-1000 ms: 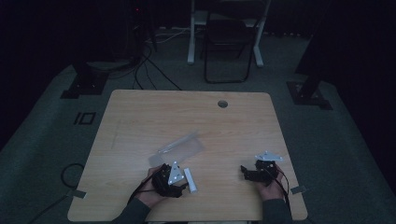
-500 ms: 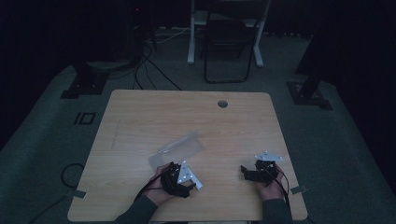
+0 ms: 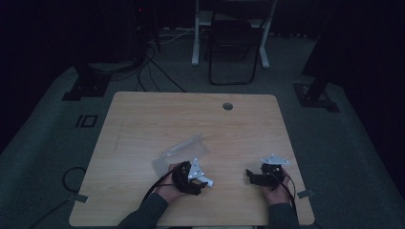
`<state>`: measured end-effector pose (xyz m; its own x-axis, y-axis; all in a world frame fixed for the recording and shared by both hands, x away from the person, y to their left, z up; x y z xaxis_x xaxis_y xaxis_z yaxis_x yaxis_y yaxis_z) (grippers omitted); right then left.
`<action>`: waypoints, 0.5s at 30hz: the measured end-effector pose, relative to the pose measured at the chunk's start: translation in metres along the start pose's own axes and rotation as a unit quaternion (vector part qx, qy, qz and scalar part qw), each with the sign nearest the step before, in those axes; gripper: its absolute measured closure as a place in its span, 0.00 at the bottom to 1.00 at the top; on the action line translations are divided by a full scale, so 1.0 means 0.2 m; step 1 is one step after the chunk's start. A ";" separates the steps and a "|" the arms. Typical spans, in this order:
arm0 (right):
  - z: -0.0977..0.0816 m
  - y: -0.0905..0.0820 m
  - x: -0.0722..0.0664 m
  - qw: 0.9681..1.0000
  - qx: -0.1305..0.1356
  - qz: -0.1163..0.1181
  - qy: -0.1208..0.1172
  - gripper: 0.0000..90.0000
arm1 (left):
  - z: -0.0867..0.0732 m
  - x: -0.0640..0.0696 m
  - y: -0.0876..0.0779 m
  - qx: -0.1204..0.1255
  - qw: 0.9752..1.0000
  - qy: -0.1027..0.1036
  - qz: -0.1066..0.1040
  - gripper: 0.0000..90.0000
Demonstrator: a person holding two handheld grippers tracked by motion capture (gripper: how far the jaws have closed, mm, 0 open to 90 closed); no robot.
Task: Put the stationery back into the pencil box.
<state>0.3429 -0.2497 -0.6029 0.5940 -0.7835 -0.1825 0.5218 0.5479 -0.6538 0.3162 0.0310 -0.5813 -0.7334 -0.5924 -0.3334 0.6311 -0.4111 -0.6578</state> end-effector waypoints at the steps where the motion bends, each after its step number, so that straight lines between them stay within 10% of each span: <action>1: 0.00 0.00 0.00 1.000 0.000 0.000 0.000 0.15 | 0.00 0.00 0.01 -0.004 1.000 0.002 -0.002 0.41; 15: 0.00 0.00 0.00 1.000 0.000 0.000 0.000 0.15 | -0.02 -0.01 0.01 -0.010 1.000 0.008 0.008 0.73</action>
<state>0.3428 -0.2497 -0.6029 0.5936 -0.7838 -0.1828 0.5218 0.5477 -0.6541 0.3178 0.0335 -0.5851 -0.7267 -0.5879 -0.3553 0.6385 -0.3874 -0.6650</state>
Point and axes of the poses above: each handheld gripper's, and its own axes: y roughly forward along the jaws, z roughly out of its top, x roughly to its right, the point moved 5 cm from there along y, roughly forward along the jaws, and after that the axes turned 15 degrees about z, right-handed, at the moved point
